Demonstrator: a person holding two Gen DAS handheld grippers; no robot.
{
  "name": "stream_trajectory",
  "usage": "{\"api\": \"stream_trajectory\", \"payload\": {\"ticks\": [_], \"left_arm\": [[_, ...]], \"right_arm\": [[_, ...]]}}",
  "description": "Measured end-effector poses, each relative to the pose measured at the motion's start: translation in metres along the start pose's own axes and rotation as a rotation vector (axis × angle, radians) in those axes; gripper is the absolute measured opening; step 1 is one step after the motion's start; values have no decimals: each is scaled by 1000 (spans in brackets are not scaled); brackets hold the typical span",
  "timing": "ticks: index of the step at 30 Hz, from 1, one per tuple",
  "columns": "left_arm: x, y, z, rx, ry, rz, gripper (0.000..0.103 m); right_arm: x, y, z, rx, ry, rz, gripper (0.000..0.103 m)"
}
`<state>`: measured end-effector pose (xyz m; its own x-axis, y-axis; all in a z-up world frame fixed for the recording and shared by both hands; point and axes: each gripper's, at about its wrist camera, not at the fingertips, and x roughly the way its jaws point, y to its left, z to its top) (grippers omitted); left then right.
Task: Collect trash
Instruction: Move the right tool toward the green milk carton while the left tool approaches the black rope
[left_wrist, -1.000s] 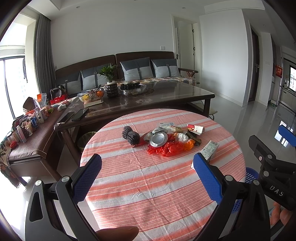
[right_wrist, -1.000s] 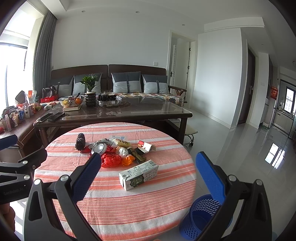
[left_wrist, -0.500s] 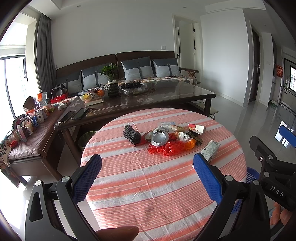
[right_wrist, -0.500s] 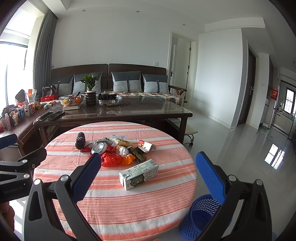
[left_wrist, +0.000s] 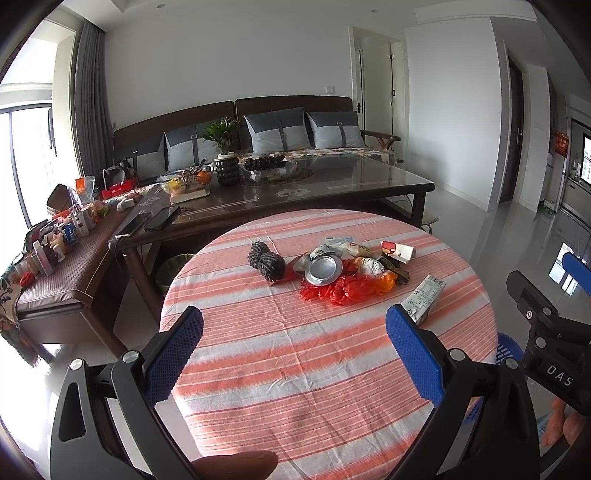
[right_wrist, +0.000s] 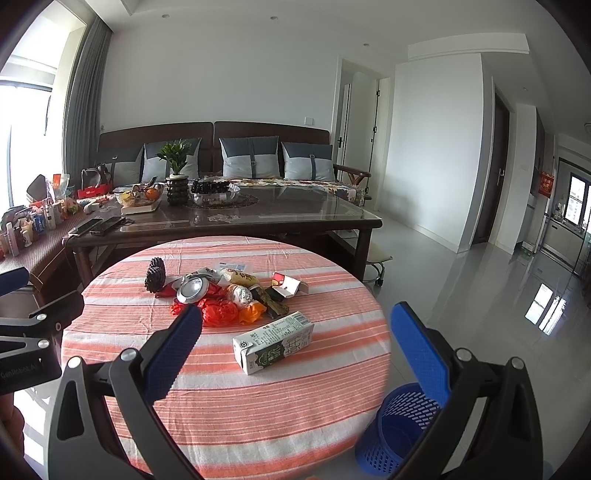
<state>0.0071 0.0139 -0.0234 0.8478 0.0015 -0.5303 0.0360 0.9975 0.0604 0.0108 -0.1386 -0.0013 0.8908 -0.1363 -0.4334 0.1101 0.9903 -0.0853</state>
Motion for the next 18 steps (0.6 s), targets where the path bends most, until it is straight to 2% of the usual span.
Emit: {"api": "stream_trajectory", "payload": {"ticks": [18], "left_arm": [[43,21,-16,-35,105,32,98]], "right_arm": [[29,14,-11,-22,60,-7,98]]}}
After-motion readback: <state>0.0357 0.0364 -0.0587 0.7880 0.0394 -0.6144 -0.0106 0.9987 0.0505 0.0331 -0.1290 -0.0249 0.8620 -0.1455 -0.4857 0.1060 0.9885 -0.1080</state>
